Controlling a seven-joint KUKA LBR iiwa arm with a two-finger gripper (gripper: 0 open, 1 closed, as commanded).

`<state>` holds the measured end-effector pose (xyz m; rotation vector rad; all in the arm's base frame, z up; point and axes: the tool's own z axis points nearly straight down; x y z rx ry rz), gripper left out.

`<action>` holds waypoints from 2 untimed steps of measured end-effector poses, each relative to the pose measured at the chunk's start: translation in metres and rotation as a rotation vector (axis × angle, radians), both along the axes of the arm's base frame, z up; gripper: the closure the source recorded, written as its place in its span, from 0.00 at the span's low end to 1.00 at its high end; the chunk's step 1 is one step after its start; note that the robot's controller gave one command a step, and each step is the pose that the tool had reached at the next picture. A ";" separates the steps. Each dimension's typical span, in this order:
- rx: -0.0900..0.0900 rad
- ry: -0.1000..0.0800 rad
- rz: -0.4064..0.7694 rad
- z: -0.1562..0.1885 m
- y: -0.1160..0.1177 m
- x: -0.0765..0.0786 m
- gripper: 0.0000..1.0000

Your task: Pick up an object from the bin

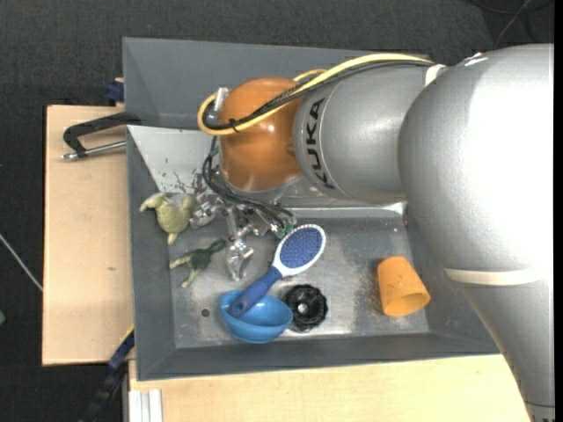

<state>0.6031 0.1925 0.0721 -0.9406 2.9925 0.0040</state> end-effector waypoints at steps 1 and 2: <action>-0.002 0.002 -0.002 0.001 0.001 0.001 0.00; 0.003 -0.006 -0.002 0.003 0.002 0.003 1.00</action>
Offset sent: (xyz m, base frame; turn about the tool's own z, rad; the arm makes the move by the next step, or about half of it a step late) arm 0.0000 0.0000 0.0000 0.0000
